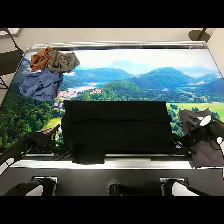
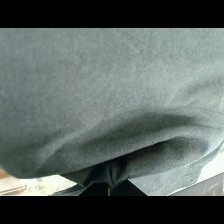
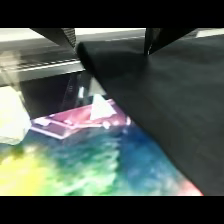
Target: Fold the shirts.
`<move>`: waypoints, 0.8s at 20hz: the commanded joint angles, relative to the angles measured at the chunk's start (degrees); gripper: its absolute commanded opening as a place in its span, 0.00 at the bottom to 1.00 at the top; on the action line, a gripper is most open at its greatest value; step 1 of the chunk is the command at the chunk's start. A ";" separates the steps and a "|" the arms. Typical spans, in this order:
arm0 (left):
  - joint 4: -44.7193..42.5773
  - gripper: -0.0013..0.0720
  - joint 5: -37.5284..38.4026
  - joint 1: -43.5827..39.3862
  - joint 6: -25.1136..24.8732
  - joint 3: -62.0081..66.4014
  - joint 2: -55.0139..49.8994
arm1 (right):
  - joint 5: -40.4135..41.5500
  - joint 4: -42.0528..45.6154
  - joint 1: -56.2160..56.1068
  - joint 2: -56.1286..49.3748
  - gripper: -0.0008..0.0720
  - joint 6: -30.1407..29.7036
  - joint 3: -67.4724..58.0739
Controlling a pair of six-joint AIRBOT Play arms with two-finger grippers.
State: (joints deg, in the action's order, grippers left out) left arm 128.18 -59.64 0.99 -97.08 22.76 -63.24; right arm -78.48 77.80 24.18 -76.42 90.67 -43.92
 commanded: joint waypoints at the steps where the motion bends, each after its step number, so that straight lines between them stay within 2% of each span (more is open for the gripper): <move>1: -0.20 0.06 0.13 0.00 -0.02 -0.04 -0.04 | 6.56 -4.48 -0.09 0.00 0.53 0.00 1.18; 2: -0.20 0.06 0.15 0.00 -0.02 -0.04 -0.04 | 7.17 -5.01 -0.09 -0.04 0.37 0.22 1.16; 3: -0.20 0.06 0.31 0.00 -0.04 -0.02 -0.04 | 7.72 -5.49 -0.09 -0.04 0.12 0.22 1.14; 4: -0.20 0.06 0.35 0.00 -0.13 0.04 -0.04 | 8.17 -6.21 -0.09 -0.04 0.08 0.17 1.01; 8: -0.22 0.05 -0.55 0.00 -1.99 4.96 2.23 | 7.78 -9.35 -0.09 0.96 0.08 -1.62 -1.73; 12: -0.72 0.05 -1.22 0.00 -0.98 18.03 4.74 | 5.38 -12.13 -0.98 1.79 0.07 -1.40 -10.16; 14: -3.21 0.05 0.09 0.00 1.86 25.05 2.73 | 7.23 -10.27 -4.85 1.09 0.07 -1.33 -16.02; 16: -3.69 0.05 0.11 0.00 1.97 31.58 -2.45 | 10.67 -6.01 -9.62 -2.29 0.07 1.75 -23.04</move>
State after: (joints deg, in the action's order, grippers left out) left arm 125.78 -59.86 0.97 -96.57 45.69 -61.98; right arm -70.78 68.47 19.18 -76.31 89.76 -59.00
